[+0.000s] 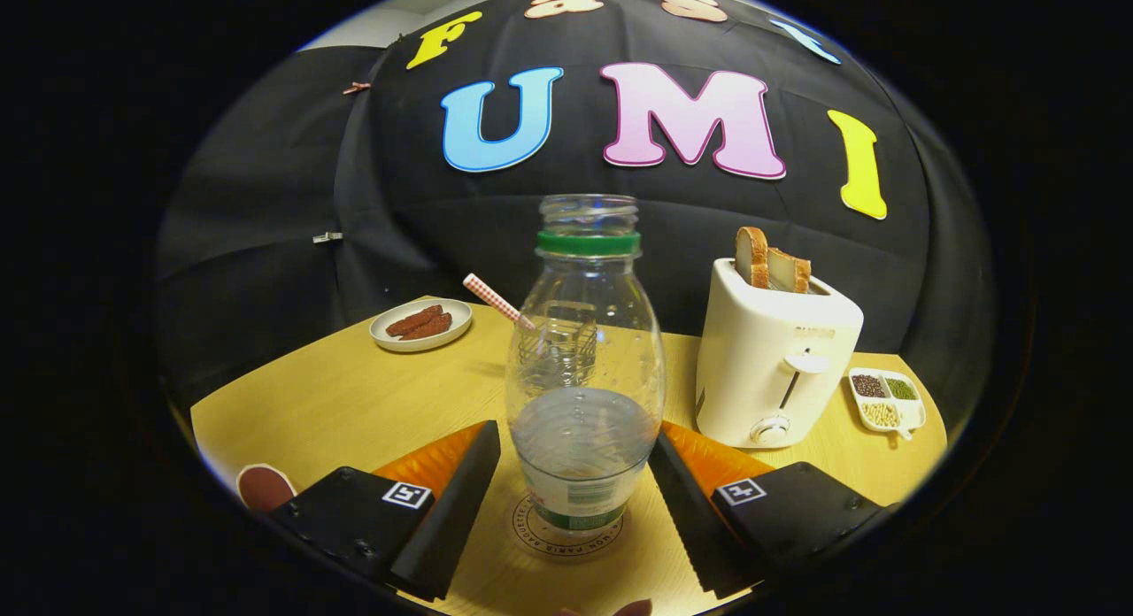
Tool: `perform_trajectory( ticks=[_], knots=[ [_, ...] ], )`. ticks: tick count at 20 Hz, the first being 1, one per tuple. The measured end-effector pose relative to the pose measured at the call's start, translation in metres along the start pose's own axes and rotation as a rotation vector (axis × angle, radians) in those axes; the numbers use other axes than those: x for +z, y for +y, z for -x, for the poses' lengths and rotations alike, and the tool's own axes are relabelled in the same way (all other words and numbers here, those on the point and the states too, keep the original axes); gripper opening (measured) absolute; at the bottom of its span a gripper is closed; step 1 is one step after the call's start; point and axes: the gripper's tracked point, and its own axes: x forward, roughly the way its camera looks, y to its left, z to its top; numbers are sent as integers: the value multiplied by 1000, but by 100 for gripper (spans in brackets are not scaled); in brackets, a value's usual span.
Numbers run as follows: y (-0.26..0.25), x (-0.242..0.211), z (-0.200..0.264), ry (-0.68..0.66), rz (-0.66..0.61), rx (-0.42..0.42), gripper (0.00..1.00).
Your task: Take the bottle from table, then pour the juice into the cup, finally place the bottle on the coaster
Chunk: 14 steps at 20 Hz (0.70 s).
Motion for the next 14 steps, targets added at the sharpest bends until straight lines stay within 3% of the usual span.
perform_trajectory(
  ticks=[6, 14],
  knots=[
    [-2, -4, 13, 6, -6, -12, 100],
    [5, -13, 70, 12, -7, 1, 100]
  ],
)
